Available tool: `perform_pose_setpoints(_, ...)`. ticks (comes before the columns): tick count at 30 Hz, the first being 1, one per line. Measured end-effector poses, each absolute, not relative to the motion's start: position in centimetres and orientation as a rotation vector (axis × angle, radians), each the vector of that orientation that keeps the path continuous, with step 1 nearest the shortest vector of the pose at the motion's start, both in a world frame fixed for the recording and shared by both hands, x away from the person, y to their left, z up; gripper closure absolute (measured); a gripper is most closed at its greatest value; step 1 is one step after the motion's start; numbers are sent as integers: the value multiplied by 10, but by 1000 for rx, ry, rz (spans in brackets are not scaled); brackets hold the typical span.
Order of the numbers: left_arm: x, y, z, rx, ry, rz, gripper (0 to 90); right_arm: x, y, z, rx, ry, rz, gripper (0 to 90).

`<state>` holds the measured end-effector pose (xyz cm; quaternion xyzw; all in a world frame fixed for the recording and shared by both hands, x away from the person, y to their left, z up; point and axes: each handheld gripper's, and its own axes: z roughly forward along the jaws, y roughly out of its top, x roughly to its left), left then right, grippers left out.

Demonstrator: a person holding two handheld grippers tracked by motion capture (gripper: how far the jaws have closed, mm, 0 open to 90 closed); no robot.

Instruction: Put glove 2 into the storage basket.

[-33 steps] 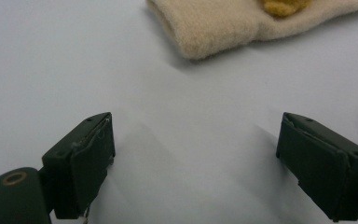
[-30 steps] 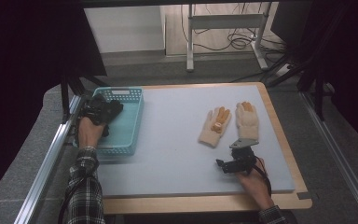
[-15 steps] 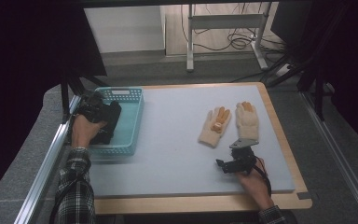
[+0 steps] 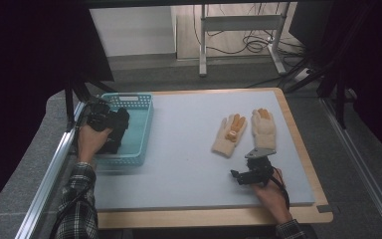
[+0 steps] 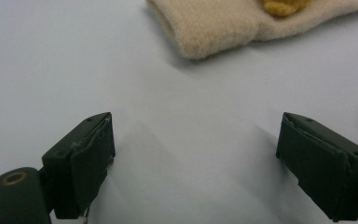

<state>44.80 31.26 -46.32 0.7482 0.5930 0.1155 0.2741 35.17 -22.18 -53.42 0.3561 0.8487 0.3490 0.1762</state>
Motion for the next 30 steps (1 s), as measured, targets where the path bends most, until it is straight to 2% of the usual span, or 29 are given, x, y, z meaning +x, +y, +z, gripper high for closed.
perform_pose_setpoints(12, 432, 278, -447, 2046, 1415, 399, 2, 352, -222, -534, 1008, 2403, 988, 109)
perform_pose_setpoints(30, 396, 210, -431, 2075, 1136, 389, 2, 352, -222, -534, 1010, 2404, 989, 110)
